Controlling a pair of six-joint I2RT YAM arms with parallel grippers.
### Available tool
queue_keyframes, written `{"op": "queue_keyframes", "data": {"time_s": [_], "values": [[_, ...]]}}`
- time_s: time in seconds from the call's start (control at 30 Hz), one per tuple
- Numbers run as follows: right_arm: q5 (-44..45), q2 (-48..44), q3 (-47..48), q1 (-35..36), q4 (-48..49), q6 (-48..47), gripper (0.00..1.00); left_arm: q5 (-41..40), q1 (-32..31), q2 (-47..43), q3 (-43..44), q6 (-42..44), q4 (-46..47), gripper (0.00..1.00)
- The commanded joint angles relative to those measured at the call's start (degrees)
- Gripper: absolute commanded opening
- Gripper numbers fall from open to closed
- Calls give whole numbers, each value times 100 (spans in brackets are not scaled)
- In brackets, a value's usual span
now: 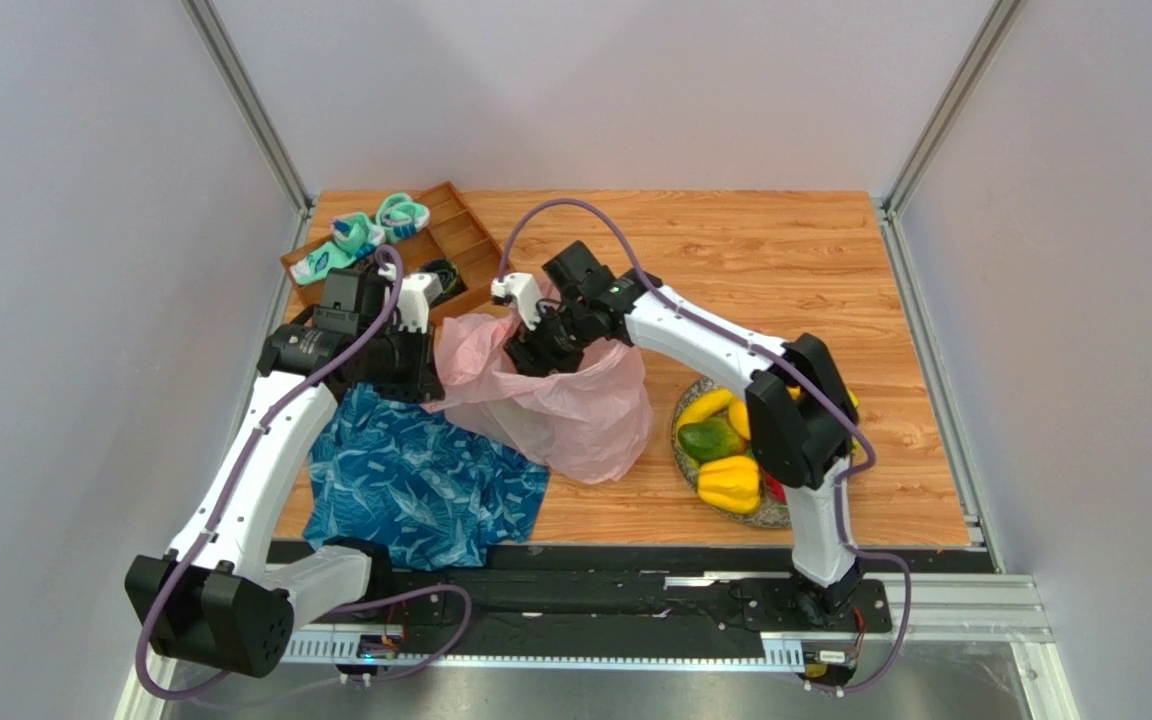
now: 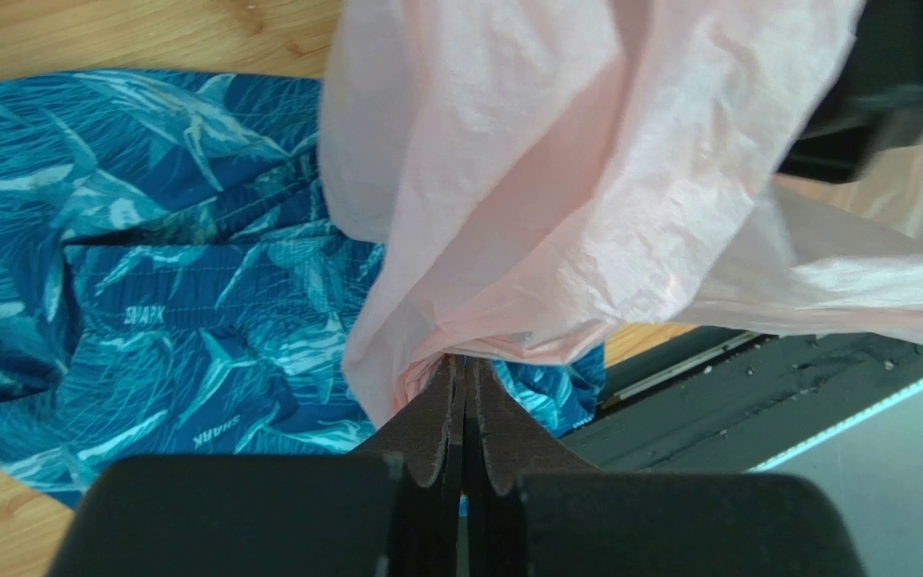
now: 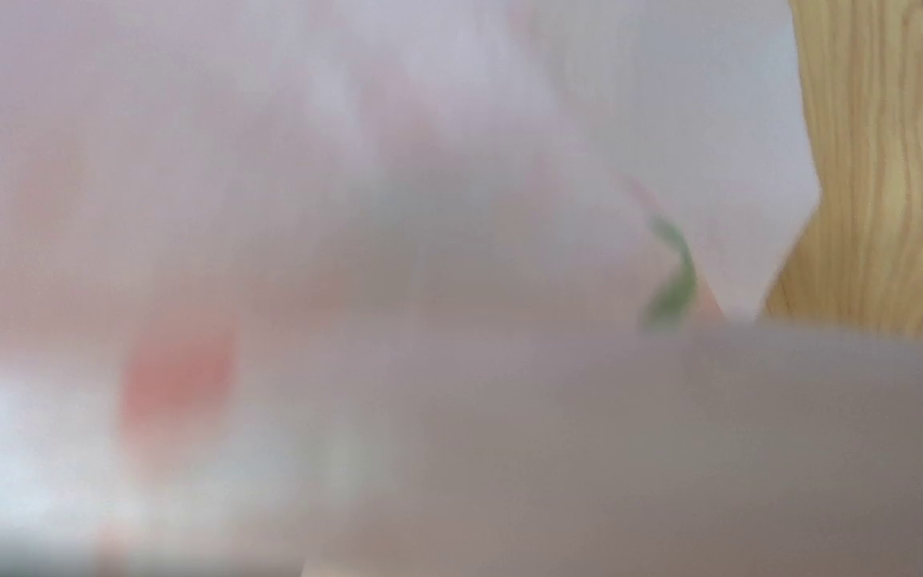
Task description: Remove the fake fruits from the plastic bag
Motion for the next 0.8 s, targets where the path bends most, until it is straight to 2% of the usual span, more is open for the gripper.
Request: {"op": "queue_keyframes", "data": {"time_s": [0.0,0.03,0.07,0.43,0.6,0.67,0.7,0.73,0.77], "values": [[-241,620,825,15,-92,886,83,428,17,-99,222,-40,129,0],[-302,648,825,15,-14,966,89,524,17,-108,222,13,129,0],[-355,657,773,6,91,1063,100,568,17,-108,222,31,138,0],[260,1157,738,279,663,2021,99,1043,17,-187,187,13,103,0],[286,1430,835,472,725,2013,95,1078,17,-257,125,13,103,0],[469,1448,791,507,716,2022,90,1079,17,-275,108,13,120,0],[488,1448,747,499,716,2004,84,1078,17,-283,108,13,120,0],[532,1440,746,490,690,1987,70,1070,17,-284,99,13,146,0],[593,1413,755,481,673,1952,64,1070,17,-275,90,13,155,0]]}}
